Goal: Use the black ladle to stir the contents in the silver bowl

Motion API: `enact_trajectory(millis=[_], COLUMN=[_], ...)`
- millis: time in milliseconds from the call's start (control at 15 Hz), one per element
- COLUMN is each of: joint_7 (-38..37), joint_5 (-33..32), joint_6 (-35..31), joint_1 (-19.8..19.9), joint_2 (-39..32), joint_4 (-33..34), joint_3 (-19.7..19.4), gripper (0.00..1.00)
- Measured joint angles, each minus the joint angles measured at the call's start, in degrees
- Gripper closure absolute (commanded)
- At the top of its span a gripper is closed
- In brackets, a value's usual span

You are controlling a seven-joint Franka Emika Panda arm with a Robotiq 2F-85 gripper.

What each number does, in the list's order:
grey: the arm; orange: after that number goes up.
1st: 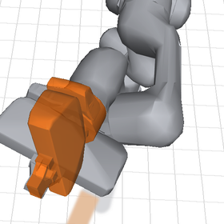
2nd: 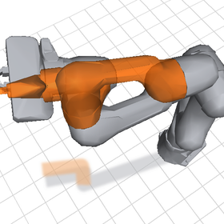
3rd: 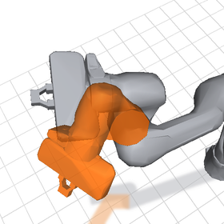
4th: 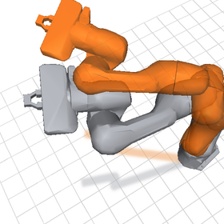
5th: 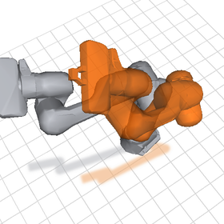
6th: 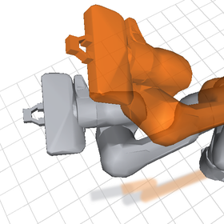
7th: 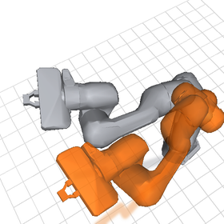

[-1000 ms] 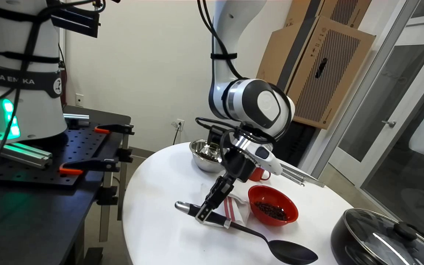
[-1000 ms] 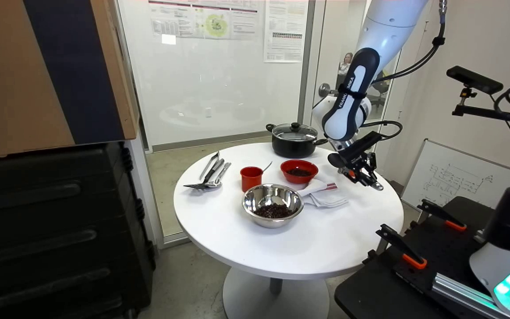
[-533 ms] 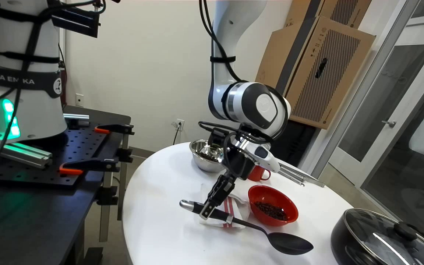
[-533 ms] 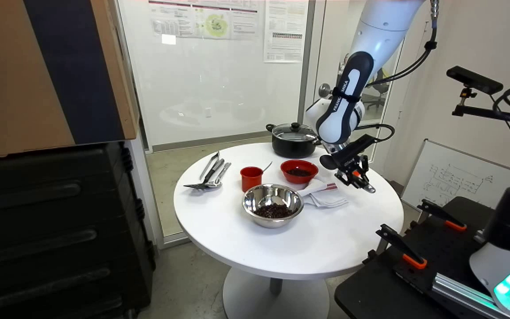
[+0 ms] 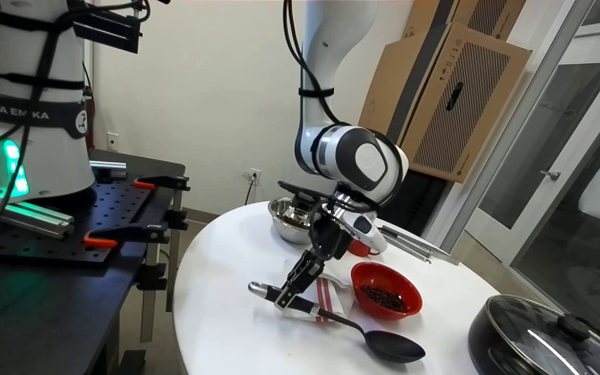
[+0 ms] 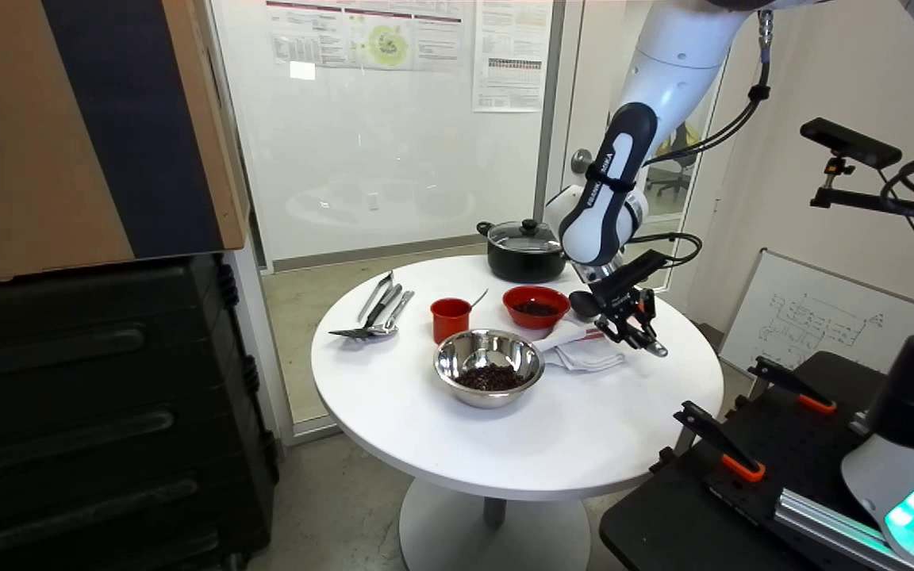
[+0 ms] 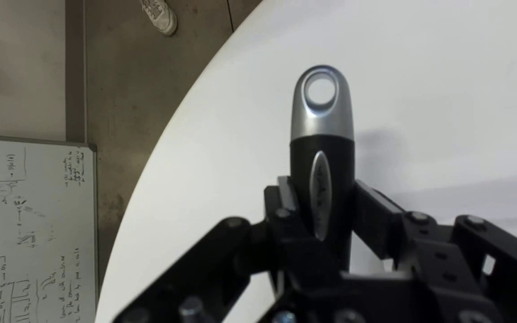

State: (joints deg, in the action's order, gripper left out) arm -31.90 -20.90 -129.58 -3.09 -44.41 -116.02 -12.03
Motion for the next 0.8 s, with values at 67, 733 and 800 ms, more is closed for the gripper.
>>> enact_trajectory(millis=[67,733,800], joint_7=[0.5,4.0,4.8], joint_5=[0.6,3.8,4.4], joint_6=[0.1,1.6,2.3], joint_1=[0.1,0.2,0.3], joint_2=[-0.2,-0.6,-0.2], joint_4=[0.2,1.5,1.5], joint_3=[0.0,-0.1,-0.1], gripper=[0.34,0.00,0.00])
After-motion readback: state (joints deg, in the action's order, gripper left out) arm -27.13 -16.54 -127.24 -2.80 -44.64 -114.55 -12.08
